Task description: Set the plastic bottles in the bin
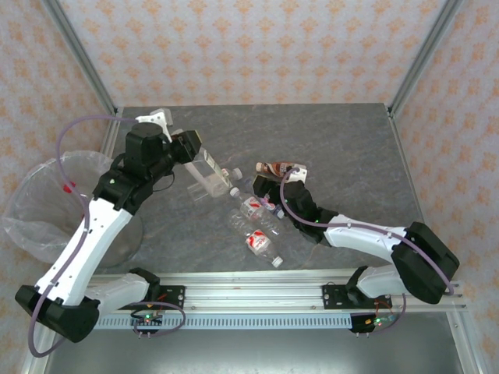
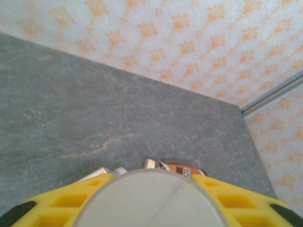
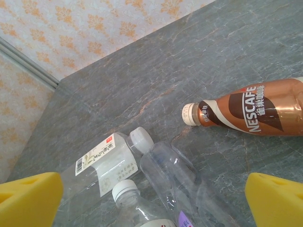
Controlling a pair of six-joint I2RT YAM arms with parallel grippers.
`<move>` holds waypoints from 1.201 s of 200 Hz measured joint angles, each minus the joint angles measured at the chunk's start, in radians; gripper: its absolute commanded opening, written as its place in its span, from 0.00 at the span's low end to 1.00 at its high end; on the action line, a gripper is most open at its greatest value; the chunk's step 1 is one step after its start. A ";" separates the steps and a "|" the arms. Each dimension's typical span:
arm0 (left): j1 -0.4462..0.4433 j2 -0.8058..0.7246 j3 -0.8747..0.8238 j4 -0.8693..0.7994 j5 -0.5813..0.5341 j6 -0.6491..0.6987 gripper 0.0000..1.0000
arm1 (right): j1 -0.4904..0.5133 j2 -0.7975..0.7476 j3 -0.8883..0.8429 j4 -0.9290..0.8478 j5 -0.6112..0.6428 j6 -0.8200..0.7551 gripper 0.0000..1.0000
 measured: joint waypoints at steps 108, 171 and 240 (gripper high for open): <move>0.000 -0.163 0.172 -0.176 -0.355 0.138 0.00 | -0.030 0.027 0.000 -0.001 -0.002 0.049 0.99; 0.000 -0.212 0.266 -0.224 -0.670 0.266 0.00 | -0.032 0.031 0.008 0.004 -0.148 -0.006 0.99; 0.012 -0.196 0.266 -0.224 -1.129 0.375 0.00 | -0.032 0.032 0.040 0.006 -0.222 -0.062 0.99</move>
